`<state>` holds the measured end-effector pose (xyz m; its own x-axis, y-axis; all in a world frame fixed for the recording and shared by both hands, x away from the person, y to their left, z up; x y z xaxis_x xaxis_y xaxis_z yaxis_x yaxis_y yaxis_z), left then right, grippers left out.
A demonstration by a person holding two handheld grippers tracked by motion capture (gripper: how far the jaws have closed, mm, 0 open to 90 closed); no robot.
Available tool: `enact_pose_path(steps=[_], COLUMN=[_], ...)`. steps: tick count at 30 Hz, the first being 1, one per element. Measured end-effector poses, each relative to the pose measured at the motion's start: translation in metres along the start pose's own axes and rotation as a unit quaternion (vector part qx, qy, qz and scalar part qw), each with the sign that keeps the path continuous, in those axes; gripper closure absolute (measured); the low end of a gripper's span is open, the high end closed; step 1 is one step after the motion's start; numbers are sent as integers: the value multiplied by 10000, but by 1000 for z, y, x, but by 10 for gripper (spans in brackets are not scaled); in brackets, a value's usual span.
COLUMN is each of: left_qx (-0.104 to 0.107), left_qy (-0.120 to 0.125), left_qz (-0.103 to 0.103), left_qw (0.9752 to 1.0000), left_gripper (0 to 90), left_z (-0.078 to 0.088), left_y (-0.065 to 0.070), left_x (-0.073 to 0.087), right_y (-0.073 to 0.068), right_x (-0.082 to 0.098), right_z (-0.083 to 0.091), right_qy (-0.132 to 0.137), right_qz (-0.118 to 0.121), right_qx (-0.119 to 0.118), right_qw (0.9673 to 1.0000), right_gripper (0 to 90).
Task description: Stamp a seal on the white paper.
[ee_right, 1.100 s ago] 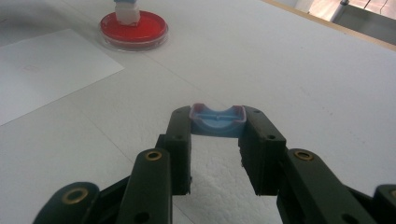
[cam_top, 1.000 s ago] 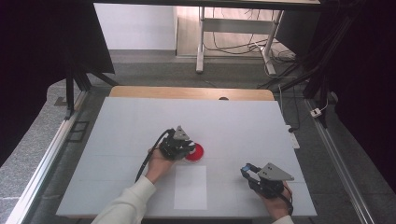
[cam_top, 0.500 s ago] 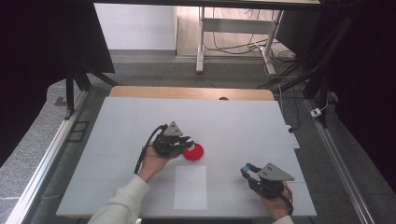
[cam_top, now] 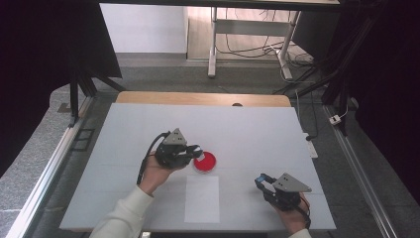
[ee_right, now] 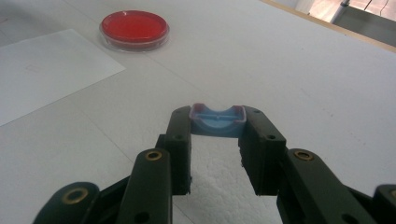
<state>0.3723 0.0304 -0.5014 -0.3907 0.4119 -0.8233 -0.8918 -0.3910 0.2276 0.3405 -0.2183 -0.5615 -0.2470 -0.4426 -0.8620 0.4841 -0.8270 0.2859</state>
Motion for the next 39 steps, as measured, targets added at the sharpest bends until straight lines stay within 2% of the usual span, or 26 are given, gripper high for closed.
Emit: enact_pose_path(steps=[8, 14, 20, 26, 31, 39], left_qx=[71, 165, 241, 441, 545, 603], left_qy=[-5, 17, 34, 90, 7, -110], left_qz=[-11, -59, -20, 23, -80, -118], left_qw=[10000, 9998, 9997, 9990, 9985, 9980], left_gripper=[758, 758, 758, 757, 757, 757], left_z=[3, 7, 11, 13, 11, 5], left_y=[4, 11, 13, 21, 28, 35], left_x=[2, 3, 8, 10, 12, 20], right_y=[3, 1, 2, 1, 2, 2], right_x=[1, 0, 0, 1, 1, 1], right_z=[0, 1, 1, 0, 1, -1], right_qy=[-41, -12, -13, -34, -47, -35], right_qz=[11, 7, 5, 11, 2, -25], right_qx=[66, 31, 39, 51, 96, 74], right_qw=[10000, 10000, 10000, 10000, 9999, 10000], right_gripper=[648, 647, 648, 647, 648, 647])
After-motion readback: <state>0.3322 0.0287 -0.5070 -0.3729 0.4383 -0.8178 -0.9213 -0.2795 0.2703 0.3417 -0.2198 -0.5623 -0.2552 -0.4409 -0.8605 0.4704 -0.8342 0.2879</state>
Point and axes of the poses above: each handheld gripper's, and its own axes: z roughly backward along the jaws, x roughly out of its underside, y roughly to its right, the point moved 10 cm from there along -z, roughly forward along the jaws, and after that the axes turned 15 degrees about x, right-handed, at the moved point
